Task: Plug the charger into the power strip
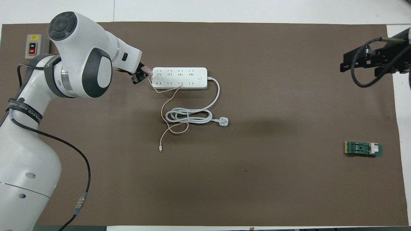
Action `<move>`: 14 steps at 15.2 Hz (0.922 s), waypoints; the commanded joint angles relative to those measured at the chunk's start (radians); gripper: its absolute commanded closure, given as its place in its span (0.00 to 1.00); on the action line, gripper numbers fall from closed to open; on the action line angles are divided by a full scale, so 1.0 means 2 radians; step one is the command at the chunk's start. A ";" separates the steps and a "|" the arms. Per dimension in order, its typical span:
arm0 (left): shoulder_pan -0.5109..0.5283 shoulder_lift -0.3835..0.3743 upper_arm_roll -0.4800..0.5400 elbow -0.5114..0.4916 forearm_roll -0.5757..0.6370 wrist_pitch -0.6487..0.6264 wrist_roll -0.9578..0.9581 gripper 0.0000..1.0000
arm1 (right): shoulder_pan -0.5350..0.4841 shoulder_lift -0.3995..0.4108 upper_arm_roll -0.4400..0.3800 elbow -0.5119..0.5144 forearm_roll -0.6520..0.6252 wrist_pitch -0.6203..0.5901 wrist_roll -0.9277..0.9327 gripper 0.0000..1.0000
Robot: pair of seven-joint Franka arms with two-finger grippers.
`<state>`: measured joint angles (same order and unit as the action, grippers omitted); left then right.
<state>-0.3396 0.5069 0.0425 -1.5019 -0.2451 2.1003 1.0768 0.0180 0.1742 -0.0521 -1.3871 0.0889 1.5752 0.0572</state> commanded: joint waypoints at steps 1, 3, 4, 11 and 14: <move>-0.011 -0.013 0.006 -0.022 0.011 0.020 0.008 0.97 | -0.020 -0.057 0.008 -0.067 -0.010 0.005 -0.051 0.00; -0.011 -0.013 0.008 -0.021 0.014 0.011 0.008 0.95 | -0.027 -0.083 0.008 -0.101 -0.011 0.005 -0.070 0.00; -0.009 -0.014 0.007 -0.021 0.021 0.006 0.008 0.95 | -0.027 -0.095 0.008 -0.115 -0.014 0.005 -0.074 0.00; -0.020 -0.024 0.005 -0.051 0.021 0.032 0.002 0.95 | -0.022 -0.096 0.008 -0.126 -0.038 -0.002 -0.076 0.00; -0.023 -0.024 0.005 -0.051 0.021 0.032 0.001 0.95 | -0.023 -0.096 0.009 -0.126 -0.051 -0.002 -0.077 0.00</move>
<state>-0.3699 0.4989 0.0413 -1.5538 -0.2193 2.1358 1.0817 -0.0195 -0.0050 -0.0437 -1.6219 0.0185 1.5685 -0.0723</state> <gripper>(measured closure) 0.678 0.000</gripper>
